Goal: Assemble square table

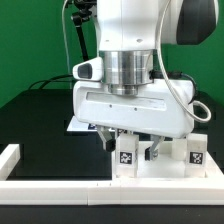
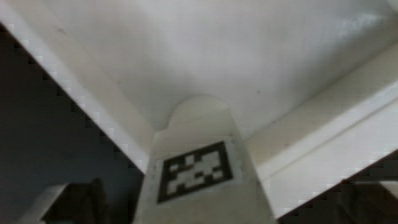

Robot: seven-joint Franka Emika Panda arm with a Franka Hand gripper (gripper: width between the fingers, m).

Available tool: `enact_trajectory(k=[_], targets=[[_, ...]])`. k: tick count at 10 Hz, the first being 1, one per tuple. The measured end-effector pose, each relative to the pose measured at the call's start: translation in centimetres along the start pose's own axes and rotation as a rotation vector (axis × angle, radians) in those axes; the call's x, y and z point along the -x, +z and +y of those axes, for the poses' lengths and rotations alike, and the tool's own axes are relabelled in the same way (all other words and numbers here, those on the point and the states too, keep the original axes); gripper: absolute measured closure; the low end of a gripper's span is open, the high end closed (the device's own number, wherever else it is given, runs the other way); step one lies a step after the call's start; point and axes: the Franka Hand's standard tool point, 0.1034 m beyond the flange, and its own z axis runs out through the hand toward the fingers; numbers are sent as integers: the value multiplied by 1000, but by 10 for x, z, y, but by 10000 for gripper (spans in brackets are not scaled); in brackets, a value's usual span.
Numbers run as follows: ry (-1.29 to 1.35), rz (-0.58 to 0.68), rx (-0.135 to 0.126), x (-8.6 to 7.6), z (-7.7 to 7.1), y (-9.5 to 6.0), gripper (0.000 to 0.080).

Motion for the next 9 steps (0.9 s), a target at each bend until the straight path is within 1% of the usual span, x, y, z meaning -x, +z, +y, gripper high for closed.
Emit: enact_trajectory(k=[1, 2, 3, 4, 8, 9], targets=[[3, 0, 0, 0, 0, 0, 244], [46, 0, 0, 0, 0, 0, 244], [124, -2, 1, 0, 1, 1, 425], [198, -2, 1, 0, 1, 1, 515], [460, -2, 0, 0, 1, 1, 514], [585, -10, 1, -2, 4, 0, 514]])
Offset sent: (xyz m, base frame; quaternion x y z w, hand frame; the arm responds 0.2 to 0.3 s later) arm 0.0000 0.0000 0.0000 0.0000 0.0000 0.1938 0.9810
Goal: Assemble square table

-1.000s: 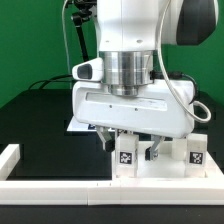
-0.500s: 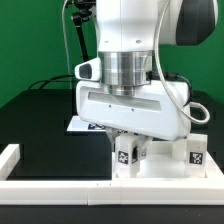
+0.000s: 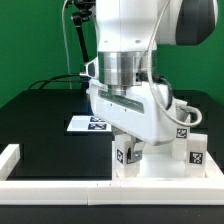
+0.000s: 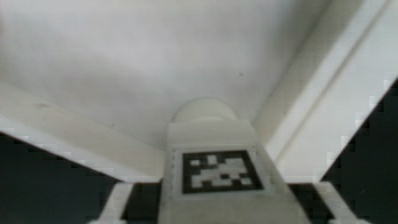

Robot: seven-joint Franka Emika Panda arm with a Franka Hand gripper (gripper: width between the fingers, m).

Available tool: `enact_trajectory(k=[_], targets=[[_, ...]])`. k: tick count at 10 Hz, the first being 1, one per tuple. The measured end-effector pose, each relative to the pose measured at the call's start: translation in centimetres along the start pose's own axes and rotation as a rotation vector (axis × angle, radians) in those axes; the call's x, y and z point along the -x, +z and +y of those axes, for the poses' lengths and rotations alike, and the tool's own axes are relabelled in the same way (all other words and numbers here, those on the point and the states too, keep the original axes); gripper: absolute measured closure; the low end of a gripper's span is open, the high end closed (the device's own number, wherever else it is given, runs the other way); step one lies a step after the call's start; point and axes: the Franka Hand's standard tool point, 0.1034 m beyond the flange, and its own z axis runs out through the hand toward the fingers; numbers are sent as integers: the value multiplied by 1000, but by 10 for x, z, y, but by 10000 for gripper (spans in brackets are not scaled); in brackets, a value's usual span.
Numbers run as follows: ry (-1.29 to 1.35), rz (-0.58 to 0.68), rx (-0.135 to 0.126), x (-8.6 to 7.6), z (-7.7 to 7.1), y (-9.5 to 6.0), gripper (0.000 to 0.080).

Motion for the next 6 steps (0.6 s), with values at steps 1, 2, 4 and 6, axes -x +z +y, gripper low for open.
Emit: enact_trajectory(k=[1, 2, 4, 6], targets=[[131, -12, 3, -3, 2, 0, 514], [263, -23, 12, -3, 3, 0, 514], [534, -43, 6, -2, 1, 0, 512], [645, -49, 11, -4, 1, -1, 512]])
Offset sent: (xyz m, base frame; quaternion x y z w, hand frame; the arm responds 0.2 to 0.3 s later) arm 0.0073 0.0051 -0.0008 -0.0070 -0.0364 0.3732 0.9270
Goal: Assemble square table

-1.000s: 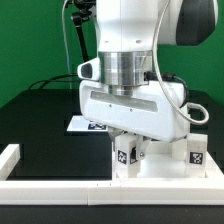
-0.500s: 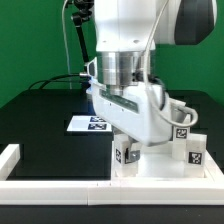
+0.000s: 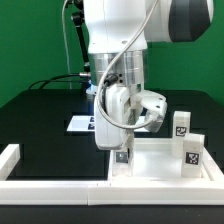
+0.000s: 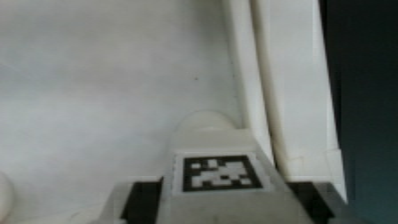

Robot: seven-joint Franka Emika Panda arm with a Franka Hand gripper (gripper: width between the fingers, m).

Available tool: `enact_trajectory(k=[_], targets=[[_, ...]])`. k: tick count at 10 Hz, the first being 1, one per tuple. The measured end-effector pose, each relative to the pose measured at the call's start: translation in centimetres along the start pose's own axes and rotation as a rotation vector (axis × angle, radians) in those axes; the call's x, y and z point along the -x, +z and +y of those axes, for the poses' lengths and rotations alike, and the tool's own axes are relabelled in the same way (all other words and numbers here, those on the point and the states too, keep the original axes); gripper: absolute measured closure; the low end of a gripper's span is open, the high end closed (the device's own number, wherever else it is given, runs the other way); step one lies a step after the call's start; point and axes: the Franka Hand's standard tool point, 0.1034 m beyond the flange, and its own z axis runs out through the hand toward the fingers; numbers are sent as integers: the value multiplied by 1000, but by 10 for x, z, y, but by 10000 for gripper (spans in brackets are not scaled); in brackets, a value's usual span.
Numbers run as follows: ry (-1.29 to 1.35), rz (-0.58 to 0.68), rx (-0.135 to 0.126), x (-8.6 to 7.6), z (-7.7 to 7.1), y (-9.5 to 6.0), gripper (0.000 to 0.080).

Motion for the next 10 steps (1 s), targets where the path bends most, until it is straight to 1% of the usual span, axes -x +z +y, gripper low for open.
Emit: enact_trajectory(k=[1, 3, 5, 6, 7, 8, 9, 10], targets=[[82, -1, 28, -5, -7, -7, 512], [159, 10, 50, -2, 2, 0, 512], [200, 21, 44, -3, 2, 0, 512], [206, 20, 44, -3, 3, 1, 483], [201, 20, 43, -3, 2, 1, 335], [201, 20, 42, -3, 2, 1, 335], [197, 20, 42, 0, 3, 1, 196], [183, 17, 45, 8, 8, 1, 159]])
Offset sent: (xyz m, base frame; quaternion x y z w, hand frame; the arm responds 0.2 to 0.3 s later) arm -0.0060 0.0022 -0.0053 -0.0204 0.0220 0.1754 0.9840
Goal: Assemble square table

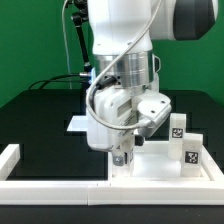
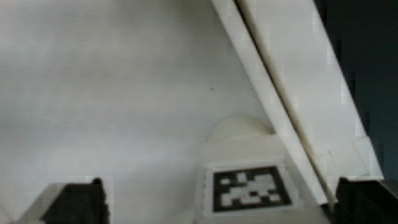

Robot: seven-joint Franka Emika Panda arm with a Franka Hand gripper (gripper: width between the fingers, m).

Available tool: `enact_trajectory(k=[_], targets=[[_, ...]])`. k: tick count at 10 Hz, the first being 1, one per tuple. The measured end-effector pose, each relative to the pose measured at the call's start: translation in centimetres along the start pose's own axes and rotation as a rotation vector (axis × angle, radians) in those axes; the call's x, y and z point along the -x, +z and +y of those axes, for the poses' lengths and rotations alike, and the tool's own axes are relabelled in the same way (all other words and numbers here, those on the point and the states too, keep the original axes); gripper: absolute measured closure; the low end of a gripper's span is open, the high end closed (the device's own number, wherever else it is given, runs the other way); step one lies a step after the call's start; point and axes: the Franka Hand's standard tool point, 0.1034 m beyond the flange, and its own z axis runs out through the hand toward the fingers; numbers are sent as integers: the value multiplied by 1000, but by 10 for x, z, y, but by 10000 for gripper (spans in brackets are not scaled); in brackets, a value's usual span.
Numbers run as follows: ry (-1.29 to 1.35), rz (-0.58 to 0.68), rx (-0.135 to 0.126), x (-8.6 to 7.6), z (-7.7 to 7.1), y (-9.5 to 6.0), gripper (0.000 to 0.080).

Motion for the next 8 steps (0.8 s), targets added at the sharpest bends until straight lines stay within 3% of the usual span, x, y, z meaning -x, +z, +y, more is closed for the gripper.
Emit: enact_trajectory(k=[3, 8], targets=[[-27, -35, -24, 21, 6, -28, 152], [-29, -31, -25, 18, 5, -26, 150]])
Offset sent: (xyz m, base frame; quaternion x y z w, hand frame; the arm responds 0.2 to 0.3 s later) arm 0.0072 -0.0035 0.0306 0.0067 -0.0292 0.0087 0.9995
